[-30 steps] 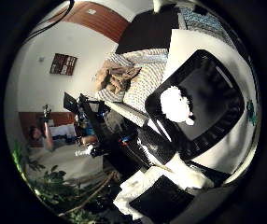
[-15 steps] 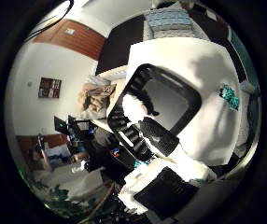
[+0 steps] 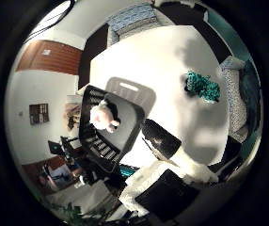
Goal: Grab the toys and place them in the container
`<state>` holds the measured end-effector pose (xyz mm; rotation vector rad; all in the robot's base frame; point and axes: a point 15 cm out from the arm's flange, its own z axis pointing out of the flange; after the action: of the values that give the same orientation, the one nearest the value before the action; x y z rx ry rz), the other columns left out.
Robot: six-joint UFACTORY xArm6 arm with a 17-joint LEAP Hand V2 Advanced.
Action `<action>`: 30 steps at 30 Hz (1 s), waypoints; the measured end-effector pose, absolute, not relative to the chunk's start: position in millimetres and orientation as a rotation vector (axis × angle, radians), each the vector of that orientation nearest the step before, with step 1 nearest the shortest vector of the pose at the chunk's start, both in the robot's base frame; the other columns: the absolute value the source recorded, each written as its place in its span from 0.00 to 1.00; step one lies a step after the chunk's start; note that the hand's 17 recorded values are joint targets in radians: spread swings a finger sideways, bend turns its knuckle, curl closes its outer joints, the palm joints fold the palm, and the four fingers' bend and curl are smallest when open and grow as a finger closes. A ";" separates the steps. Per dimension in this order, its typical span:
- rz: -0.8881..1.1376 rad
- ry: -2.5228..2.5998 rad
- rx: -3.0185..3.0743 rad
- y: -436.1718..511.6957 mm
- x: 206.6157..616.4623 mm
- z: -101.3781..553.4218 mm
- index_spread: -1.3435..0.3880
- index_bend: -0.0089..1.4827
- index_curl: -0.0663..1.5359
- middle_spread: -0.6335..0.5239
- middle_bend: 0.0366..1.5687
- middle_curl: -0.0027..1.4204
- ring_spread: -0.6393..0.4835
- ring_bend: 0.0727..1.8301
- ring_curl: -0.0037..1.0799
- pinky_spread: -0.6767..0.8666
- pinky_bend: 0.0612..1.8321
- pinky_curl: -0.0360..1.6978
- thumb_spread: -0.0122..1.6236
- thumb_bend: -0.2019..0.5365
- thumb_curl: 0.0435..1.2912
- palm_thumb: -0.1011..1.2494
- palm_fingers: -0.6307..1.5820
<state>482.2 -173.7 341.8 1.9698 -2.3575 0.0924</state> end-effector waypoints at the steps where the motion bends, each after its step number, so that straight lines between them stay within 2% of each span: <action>1: 0.084 -2.367 1.952 -180.9 485.1 336.6 0.59 0.11 0.22 0.56 0.10 0.24 0.73 0.16 0.21 0.76 0.21 0.21 0.71 0.24 0.23 0.50 0.38; 13: -0.034 -2.406 1.853 -223.3 510.0 260.6 0.61 0.11 0.22 0.56 0.10 0.23 0.73 0.16 0.21 0.75 0.22 0.20 0.71 0.25 0.23 0.48 0.38; 22: -0.148 -2.392 1.797 -239.2 500.9 210.2 0.62 0.11 0.21 0.57 0.11 0.24 0.73 0.16 0.22 0.75 0.23 0.19 0.72 0.25 0.23 0.47 0.37; 30: -0.170 -2.386 1.794 -246.6 505.8 175.9 0.63 0.11 0.21 0.57 0.11 0.24 0.73 0.16 0.22 0.75 0.23 0.18 0.71 0.25 0.22 0.46 0.37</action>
<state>505.8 -246.6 175.9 1.7938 -2.3858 -0.1696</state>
